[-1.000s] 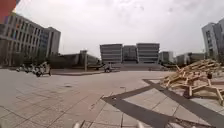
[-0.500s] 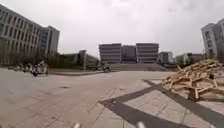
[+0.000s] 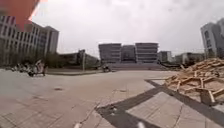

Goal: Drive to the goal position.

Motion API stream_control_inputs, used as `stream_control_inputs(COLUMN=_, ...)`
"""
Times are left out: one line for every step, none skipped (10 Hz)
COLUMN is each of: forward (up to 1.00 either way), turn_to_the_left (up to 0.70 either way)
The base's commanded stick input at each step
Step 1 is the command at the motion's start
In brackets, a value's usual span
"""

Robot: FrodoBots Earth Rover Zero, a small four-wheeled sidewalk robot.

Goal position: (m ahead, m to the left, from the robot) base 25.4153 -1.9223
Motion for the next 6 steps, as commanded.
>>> stream_control_inputs(forward=0.78, turn_to_the_left=-0.31)
stream_control_inputs(forward=0.78, turn_to_the_left=-0.31)
stream_control_inputs(forward=0.78, turn_to_the_left=-0.31)
stream_control_inputs(forward=0.78, turn_to_the_left=-0.31)
stream_control_inputs(forward=0.78, turn_to_the_left=-0.31)
stream_control_inputs(forward=0.78, turn_to_the_left=-0.13)
